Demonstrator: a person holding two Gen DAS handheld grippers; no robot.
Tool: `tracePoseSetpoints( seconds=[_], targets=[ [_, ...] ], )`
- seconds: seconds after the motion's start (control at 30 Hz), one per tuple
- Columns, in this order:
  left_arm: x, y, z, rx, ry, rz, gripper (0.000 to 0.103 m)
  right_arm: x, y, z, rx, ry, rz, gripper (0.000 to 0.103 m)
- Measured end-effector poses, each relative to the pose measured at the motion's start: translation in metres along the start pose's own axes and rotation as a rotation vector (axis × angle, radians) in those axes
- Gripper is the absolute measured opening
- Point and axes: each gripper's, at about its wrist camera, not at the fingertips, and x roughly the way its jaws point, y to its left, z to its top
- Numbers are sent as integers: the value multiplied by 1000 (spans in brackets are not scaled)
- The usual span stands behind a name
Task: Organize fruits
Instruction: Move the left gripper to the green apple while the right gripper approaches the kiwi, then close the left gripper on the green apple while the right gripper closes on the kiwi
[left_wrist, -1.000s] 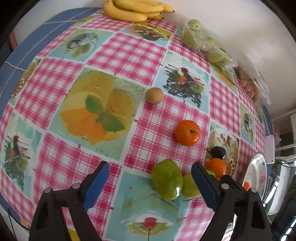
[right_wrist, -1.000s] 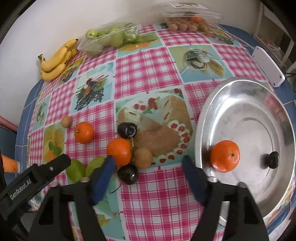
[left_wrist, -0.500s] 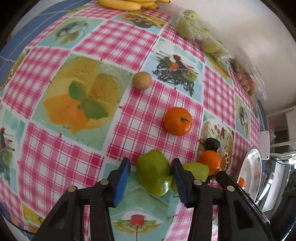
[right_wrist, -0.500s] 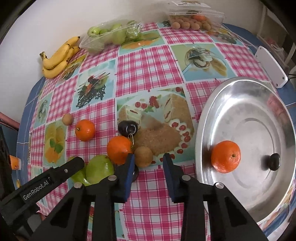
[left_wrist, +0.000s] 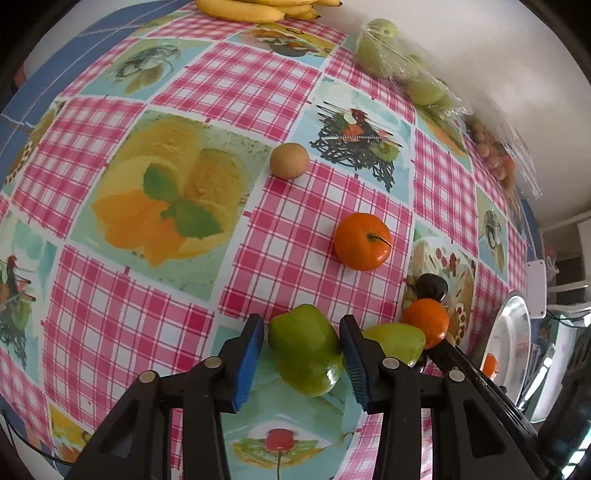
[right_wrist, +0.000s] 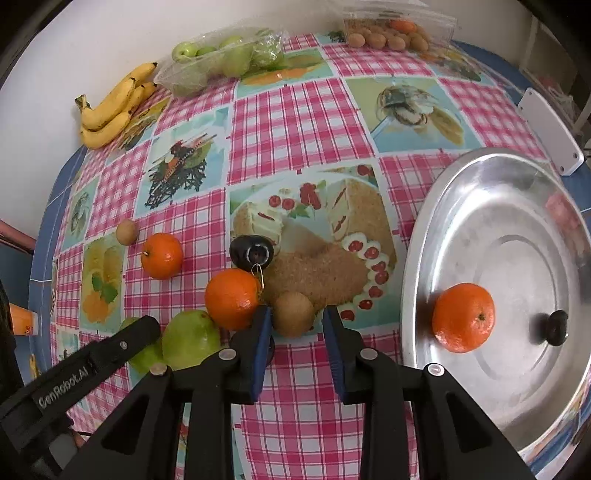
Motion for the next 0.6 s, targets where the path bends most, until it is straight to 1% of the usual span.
tracePoseSetpoints(
  seconds=[0.03,0.1,0.17,0.33,0.6],
  targets=[
    [0,-1,0,2,0,1,46,1,0,0,4,2,5,26],
    [1,0,0,1,2,-6,42,0,0,0,10,-1,10,25],
    [2,-1,0,5,7,-13,41,1,0,0,6,-1,9,25],
    [2,-2,1,11,0,-10,41,-2,1,-2,1,-3,9,25],
    [-9,-1,5,10,-42,-31,40,-19,0,-1,-2,-47,22,25]
  ],
)
